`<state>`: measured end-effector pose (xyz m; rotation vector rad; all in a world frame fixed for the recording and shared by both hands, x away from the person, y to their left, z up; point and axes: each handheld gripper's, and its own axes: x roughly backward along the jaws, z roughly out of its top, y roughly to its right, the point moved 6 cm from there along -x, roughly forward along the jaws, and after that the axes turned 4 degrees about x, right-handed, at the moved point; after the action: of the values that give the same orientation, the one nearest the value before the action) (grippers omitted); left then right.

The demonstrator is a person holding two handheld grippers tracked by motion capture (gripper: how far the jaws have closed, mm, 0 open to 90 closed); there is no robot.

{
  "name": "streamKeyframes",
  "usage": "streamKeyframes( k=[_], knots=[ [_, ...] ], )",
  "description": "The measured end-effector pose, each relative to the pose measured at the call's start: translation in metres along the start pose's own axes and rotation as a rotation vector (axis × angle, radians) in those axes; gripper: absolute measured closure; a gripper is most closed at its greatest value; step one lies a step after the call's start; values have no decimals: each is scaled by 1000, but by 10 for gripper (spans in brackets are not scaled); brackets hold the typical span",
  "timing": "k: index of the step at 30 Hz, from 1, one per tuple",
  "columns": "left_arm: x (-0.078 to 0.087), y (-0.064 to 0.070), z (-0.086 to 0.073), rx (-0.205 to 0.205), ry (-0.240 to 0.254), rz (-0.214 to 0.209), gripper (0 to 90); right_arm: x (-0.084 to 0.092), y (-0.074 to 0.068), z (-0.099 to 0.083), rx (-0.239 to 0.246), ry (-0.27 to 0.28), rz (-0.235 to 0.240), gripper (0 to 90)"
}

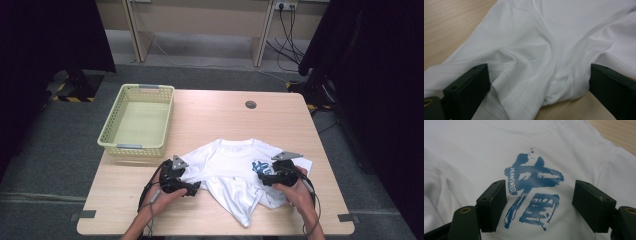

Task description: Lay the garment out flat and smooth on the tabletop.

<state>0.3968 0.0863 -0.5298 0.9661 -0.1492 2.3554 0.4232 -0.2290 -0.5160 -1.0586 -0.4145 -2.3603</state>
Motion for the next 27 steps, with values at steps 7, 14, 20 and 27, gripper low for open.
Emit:
streamKeyframes(
  k=[7, 14, 20, 27],
  knots=[
    [-12, -8, 9, -47, 4, 16, 31, -13, 19, 17, -21, -39, -15, 273],
    [-19, -13, 18, -53, -18, 4, 6, -19, 28, 23, -36, -25, -26, 274],
    [-6, -8, 14, -28, 25, -10, 48, -15, 22, 29, -90, 6, 2, 315],
    [24, 4, -13, -61, 50, 7, 41, 1, -17, 41, -9, 91, 75, 326]
  ],
)
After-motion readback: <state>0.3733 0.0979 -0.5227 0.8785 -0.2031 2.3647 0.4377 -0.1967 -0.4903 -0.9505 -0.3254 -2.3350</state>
